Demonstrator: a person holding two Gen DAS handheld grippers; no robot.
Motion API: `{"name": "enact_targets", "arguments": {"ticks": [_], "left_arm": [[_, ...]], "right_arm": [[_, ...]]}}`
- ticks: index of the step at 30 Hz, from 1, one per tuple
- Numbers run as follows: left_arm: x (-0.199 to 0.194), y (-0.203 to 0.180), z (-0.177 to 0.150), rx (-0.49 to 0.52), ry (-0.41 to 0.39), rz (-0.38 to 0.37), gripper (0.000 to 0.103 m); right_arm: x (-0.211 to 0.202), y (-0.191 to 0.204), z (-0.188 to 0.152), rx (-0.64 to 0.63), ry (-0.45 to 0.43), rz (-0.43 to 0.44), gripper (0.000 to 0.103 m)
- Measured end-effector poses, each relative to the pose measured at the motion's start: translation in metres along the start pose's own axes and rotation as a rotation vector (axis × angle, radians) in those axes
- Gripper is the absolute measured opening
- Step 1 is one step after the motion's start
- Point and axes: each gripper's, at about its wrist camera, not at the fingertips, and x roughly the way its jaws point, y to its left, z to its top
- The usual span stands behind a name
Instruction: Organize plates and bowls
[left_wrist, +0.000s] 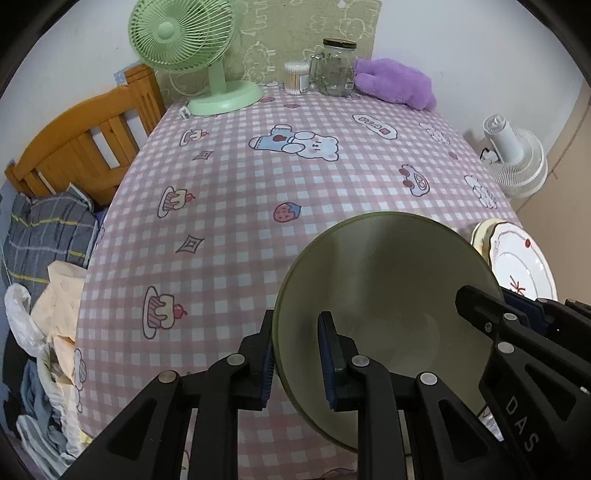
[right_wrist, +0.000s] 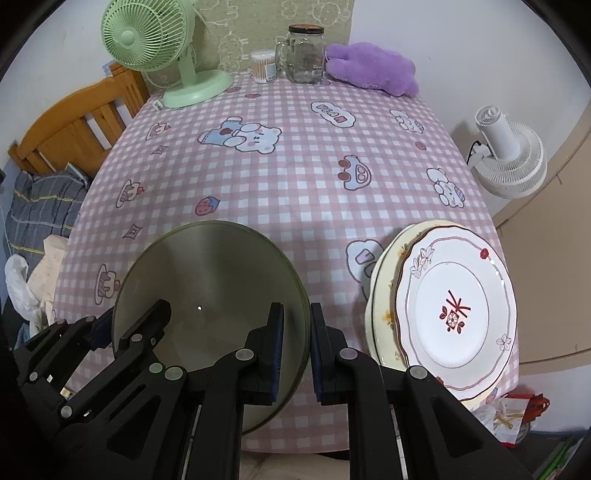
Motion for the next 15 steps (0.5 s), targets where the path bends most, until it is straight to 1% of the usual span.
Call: {"name": "enact_targets", "arguments": {"ticks": [3,4,5,9,11,12,14,15], "left_arm": [[0.0,-0.003,0.0,0.013,0.003,-0.001,0.026],[0.0,-0.004,0.0,0.017,0.005,-0.004,0.031],[0.0,-0.005,0.0,0.018,0.007,-0.006,0.033],[0.0,-0.003,-0.001,0.01,0.027,-0.033,0.041],[-0.002,-0.002,-0.001,0.006,0.027,-0.032,0.05],[-0.005,-0.001,-0.001,0.003,0.023,-0.027,0.052],[-0.01,0.002,0.001,-0.01,0.008,-0.04,0.061],[-0.013,0.004,0.001,-0.014,0.001,-0.043,0.063]], "right_arm": [[0.001,-0.004,-0.001,0.013,0.001,0.005,0.017],[0.002,-0.004,-0.002,0.017,0.0,0.01,0.017],[0.001,-0.005,-0.002,0.018,-0.002,0.015,0.017],[0.0,-0.009,-0.005,0.04,-0.001,0.047,0.017],[-0.001,-0.012,-0.007,0.053,0.006,0.067,0.017],[-0.002,-0.012,-0.007,0.059,0.006,0.074,0.017],[-0.004,-0.014,-0.007,0.07,0.008,0.075,0.017],[-0.005,-0.015,-0.007,0.075,0.013,0.074,0.017]]}}
